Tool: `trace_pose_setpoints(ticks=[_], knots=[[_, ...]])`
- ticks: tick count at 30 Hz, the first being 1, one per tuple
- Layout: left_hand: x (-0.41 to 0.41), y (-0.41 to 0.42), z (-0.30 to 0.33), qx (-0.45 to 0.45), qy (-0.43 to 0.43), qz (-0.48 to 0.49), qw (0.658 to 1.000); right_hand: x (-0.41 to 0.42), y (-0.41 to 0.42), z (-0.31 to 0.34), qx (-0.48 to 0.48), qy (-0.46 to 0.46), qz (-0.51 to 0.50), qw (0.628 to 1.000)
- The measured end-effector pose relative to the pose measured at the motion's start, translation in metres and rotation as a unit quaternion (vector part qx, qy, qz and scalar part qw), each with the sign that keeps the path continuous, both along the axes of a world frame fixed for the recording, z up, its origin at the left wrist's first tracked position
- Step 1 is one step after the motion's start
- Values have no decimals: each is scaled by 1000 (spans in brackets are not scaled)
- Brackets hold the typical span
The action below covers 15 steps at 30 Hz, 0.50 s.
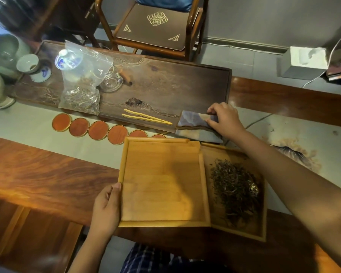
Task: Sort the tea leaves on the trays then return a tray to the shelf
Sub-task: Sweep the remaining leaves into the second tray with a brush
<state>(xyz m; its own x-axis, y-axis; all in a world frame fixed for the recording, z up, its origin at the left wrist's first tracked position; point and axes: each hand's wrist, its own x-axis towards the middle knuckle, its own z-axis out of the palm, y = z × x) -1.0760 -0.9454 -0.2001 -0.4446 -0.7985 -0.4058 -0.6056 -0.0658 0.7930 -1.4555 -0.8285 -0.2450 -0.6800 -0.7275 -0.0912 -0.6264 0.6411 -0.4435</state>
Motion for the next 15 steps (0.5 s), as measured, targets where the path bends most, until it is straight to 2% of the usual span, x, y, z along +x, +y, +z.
trace_pose_setpoints(ticks=[3,6,11,15], knots=[[2,0,2,3,15,5,1000,28,11,14,-67,10,-55,996],[6,-4,2,6,29,10,1000,81,36,26,-140,-80,-118,980],[6,-18,4,3,57,-19,998,174,72,28,-96,-233,-174,952],[6,-38,-2,-3,78,-53,995,217,67,31,-135,-258,-213,933]])
